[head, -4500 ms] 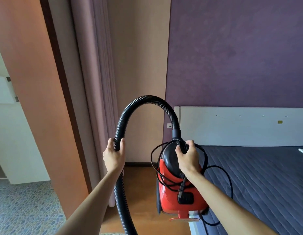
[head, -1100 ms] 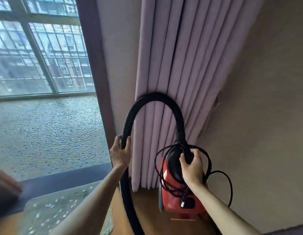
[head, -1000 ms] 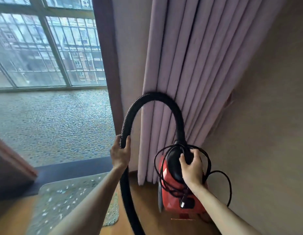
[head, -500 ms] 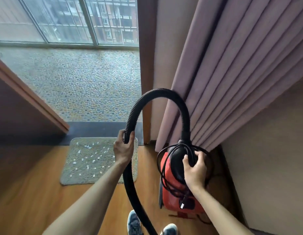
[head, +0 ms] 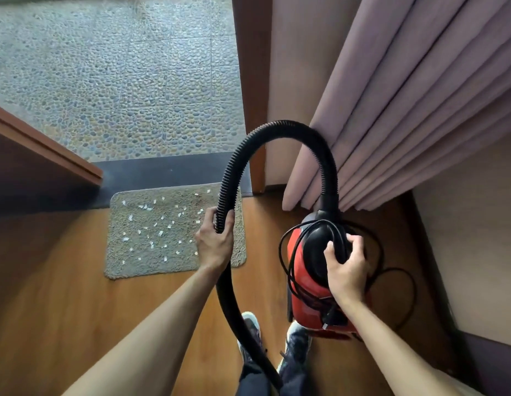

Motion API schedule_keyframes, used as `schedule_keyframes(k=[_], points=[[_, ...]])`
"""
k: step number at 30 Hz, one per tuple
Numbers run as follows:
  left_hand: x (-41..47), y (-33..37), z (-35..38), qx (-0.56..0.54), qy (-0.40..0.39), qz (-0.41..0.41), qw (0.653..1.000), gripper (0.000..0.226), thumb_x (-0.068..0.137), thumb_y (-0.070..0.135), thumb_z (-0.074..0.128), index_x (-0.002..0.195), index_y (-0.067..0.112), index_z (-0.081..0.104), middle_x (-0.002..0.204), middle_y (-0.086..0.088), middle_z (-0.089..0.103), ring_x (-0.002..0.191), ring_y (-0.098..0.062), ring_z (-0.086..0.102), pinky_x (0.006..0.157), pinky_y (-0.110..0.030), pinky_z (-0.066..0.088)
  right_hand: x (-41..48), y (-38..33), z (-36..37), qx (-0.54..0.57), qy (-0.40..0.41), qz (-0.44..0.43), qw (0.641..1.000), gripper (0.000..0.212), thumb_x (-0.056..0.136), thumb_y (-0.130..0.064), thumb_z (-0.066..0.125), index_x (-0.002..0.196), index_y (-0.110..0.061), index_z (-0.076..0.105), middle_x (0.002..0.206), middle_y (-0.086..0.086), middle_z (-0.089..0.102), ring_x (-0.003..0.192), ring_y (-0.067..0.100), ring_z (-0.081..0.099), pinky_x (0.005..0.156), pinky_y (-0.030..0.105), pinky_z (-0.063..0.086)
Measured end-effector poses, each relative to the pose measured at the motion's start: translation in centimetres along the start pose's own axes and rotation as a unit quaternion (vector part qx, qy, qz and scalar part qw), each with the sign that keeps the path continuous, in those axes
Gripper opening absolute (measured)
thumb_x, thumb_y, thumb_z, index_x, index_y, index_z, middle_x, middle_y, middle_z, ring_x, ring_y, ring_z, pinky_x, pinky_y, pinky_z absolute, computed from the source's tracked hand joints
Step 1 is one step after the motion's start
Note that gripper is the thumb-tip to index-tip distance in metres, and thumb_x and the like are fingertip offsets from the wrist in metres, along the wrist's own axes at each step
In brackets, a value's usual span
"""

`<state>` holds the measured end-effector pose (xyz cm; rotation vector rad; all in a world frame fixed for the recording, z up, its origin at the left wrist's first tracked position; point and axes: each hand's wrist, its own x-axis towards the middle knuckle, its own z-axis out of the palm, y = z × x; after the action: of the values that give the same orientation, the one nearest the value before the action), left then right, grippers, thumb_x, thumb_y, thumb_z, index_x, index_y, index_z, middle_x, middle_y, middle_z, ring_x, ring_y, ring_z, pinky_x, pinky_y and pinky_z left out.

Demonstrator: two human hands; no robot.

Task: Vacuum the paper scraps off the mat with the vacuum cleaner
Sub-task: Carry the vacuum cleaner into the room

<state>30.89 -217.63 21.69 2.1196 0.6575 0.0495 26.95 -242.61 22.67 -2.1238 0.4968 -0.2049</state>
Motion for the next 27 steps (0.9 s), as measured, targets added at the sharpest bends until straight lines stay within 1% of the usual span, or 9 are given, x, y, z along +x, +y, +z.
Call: schedule_keyframes(k=[2, 4, 7, 12, 15, 18, 19, 22, 27], points=[[0.7, -1.6, 1.8, 0.028, -0.018, -0.014, 0.999, 0.029, 0.091, 0.066, 0.048, 0.105, 0.040, 0.050, 0.076, -0.002, 0.064, 0.067, -0.025, 0.068, 0.061, -0.043, 0.058, 0.5, 1.6, 1.5, -0.003, 0.004, 0.006, 1.000, 0.023, 0.089, -0.011, 0.068, 0.106, -0.001, 0.055, 0.079, -0.002, 0.056, 0.071, 0.016, 0.051, 0.065, 0.020, 0.035], [1.3, -3.2, 3.6, 0.045, -0.028, -0.028, 0.998, 0.033, 0.094, 0.059, 0.050, 0.112, 0.032, 0.053, 0.080, -0.003, 0.062, 0.075, -0.027, 0.065, 0.064, -0.037, 0.053, 0.9, 3.3, 3.0, -0.005, 0.004, 0.010, 1.000, 0.022, 0.090, -0.011, 0.067, 0.105, -0.002, 0.054, 0.075, -0.011, 0.053, 0.066, 0.007, 0.046, 0.065, 0.018, 0.034], [2.3, -5.9, 6.4, 0.045, -0.032, -0.036, 0.998, 0.033, 0.095, 0.057, 0.051, 0.111, 0.029, 0.053, 0.079, -0.005, 0.060, 0.077, -0.030, 0.063, 0.069, -0.042, 0.055, 1.7, 6.0, 5.3, -0.005, 0.002, 0.016, 1.000, 0.022, 0.090, -0.011, 0.067, 0.105, -0.003, 0.054, 0.078, -0.020, 0.052, 0.065, 0.006, 0.046, 0.064, 0.016, 0.033], [4.2, -9.7, 10.7, 0.053, -0.037, -0.057, 0.996, 0.038, 0.095, 0.057, 0.050, 0.119, 0.028, 0.053, 0.077, 0.005, 0.054, 0.079, -0.029, 0.064, 0.073, -0.044, 0.057, 2.9, 10.8, 8.9, -0.014, -0.021, 0.018, 1.000, 0.023, 0.091, -0.013, 0.066, 0.107, -0.003, 0.053, 0.079, -0.022, 0.050, 0.069, 0.003, 0.045, 0.066, 0.017, 0.033], [5.2, -11.7, 13.0, 0.057, -0.038, -0.064, 0.996, 0.041, 0.095, 0.058, 0.050, 0.121, 0.026, 0.053, 0.086, -0.001, 0.058, 0.083, -0.029, 0.064, 0.075, -0.042, 0.056, 3.6, 13.3, 10.5, -0.008, -0.031, 0.021, 0.999, 0.022, 0.091, -0.011, 0.065, 0.107, -0.002, 0.052, 0.081, -0.021, 0.049, 0.071, -0.002, 0.047, 0.065, 0.013, 0.033], [5.9, -13.4, 15.1, 0.060, -0.037, -0.069, 0.995, 0.043, 0.095, 0.056, 0.050, 0.122, 0.023, 0.054, 0.085, -0.002, 0.057, 0.082, -0.025, 0.061, 0.069, -0.033, 0.046, 4.2, 15.7, 12.0, -0.004, -0.039, 0.030, 0.999, 0.022, 0.092, -0.012, 0.064, 0.107, -0.002, 0.051, 0.080, -0.019, 0.049, 0.078, -0.021, 0.049, 0.066, 0.004, 0.034], [6.1, -13.8, 15.7, 0.064, -0.034, -0.070, 0.995, 0.044, 0.095, 0.056, 0.050, 0.123, 0.022, 0.054, 0.086, -0.002, 0.056, 0.083, -0.024, 0.059, 0.069, -0.032, 0.043, 4.4, 16.4, 12.4, -0.006, -0.042, 0.033, 0.999, 0.023, 0.092, -0.012, 0.064, 0.107, -0.002, 0.051, 0.080, -0.019, 0.048, 0.078, -0.024, 0.048, 0.066, 0.003, 0.034], [6.7, -15.0, 17.4, 0.078, -0.034, -0.067, 0.994, 0.042, 0.096, 0.054, 0.050, 0.122, 0.021, 0.055, 0.087, 0.000, 0.057, 0.083, -0.023, 0.058, 0.070, -0.032, 0.042, 5.3, 18.5, 13.4, -0.012, -0.047, 0.034, 0.998, 0.024, 0.092, -0.013, 0.063, 0.108, -0.001, 0.050, 0.080, -0.019, 0.047, 0.079, -0.024, 0.048, 0.065, 0.004, 0.034], [9.0, -16.2, 20.3, 0.093, -0.034, -0.051, 0.994, 0.040, 0.097, 0.054, 0.050, 0.122, 0.024, 0.055, 0.092, -0.001, 0.063, 0.083, -0.023, 0.060, 0.073, -0.034, 0.048, 6.8, 21.6, 14.8, -0.022, -0.052, 0.034, 0.998, 0.025, 0.093, -0.014, 0.063, 0.108, 0.001, 0.050, 0.078, -0.020, 0.046, 0.077, -0.023, 0.049, 0.062, 0.014, 0.032]])
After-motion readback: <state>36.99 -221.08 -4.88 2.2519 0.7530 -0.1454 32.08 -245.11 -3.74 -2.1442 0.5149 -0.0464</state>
